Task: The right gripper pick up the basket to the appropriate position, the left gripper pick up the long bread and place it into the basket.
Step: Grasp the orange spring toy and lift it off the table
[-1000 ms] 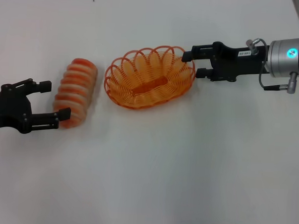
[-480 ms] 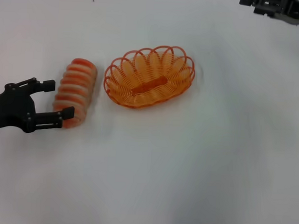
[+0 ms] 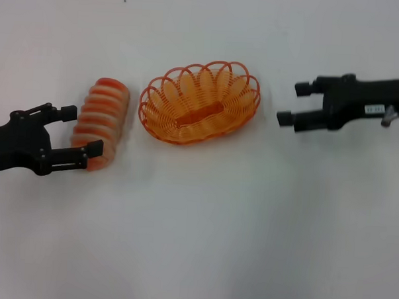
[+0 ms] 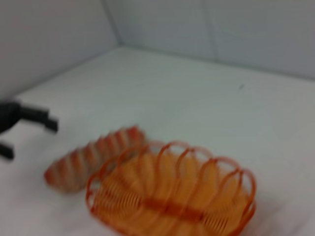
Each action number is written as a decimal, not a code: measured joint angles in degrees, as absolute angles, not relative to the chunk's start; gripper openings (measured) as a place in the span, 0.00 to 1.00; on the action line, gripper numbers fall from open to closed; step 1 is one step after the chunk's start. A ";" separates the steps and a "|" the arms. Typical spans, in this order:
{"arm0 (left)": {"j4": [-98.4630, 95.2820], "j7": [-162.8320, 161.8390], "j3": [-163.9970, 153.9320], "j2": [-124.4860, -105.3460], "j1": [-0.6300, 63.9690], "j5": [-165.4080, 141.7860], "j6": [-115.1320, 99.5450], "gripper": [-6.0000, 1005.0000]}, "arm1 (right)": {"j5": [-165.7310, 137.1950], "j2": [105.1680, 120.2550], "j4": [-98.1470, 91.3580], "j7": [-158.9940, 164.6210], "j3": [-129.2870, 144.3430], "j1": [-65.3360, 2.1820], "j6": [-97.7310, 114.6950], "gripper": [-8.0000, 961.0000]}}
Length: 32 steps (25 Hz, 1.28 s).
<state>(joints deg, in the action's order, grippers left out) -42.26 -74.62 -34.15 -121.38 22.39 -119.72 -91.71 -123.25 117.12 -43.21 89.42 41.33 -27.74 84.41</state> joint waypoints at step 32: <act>-42.65 -82.33 -34.05 -121.14 22.25 -119.93 -91.42 0.90 | -124.93 119.53 -46.57 78.05 39.86 -25.66 81.53 0.94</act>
<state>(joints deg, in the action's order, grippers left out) -42.65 -82.33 -34.05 -121.14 22.25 -119.93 -91.42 -124.93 119.53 -46.57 78.05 39.86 -25.66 81.53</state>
